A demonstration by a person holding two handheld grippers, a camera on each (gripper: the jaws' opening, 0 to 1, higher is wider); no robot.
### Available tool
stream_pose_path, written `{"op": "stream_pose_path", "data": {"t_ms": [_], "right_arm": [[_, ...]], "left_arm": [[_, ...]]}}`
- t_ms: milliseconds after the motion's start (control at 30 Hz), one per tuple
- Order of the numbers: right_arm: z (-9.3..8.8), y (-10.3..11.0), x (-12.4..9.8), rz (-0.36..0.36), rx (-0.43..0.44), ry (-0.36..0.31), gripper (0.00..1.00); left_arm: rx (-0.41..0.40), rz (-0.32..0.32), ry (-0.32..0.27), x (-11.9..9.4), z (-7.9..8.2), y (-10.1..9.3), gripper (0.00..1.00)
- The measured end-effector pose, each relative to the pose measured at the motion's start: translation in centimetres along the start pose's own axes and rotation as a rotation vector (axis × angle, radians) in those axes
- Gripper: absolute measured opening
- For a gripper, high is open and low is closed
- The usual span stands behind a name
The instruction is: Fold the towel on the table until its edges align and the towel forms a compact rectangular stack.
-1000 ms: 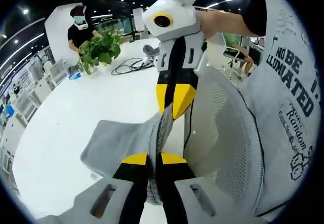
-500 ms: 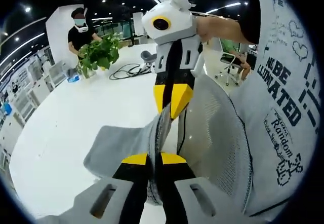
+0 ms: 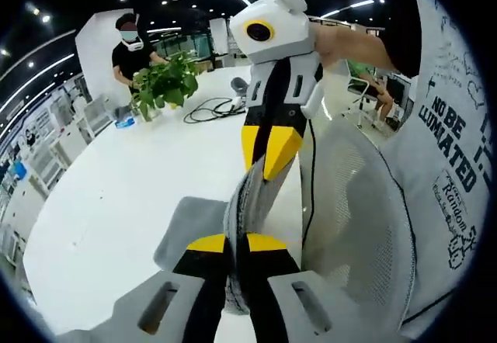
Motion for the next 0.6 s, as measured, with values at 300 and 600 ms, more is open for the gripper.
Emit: {"op": "stream_pose_path", "data": {"t_ms": [300, 600], "right_arm": [[0.7, -2.8, 0.7, -0.068, -0.001, -0.020, 0.04], [0.4, -5.7, 1.5, -0.137, 0.019, -0.029, 0.04]], "left_arm": [[0.018, 0.014, -0.006, 1.2, -0.3, 2.8, 0.07], [0.012, 0.055, -0.019, 3.4, -1.1, 5.2, 0.07]]}}
Point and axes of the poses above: the point that each gripper's makers call its tool centre point, and the gripper's own axes: x roughly forward along the fingers, y roughly to its left, z roughly out of its top, the point moved 9 cm from there along -x, roughly backward along the fingers, and after that the axes turned 12 degrees about -y, right-handed, at the moved point
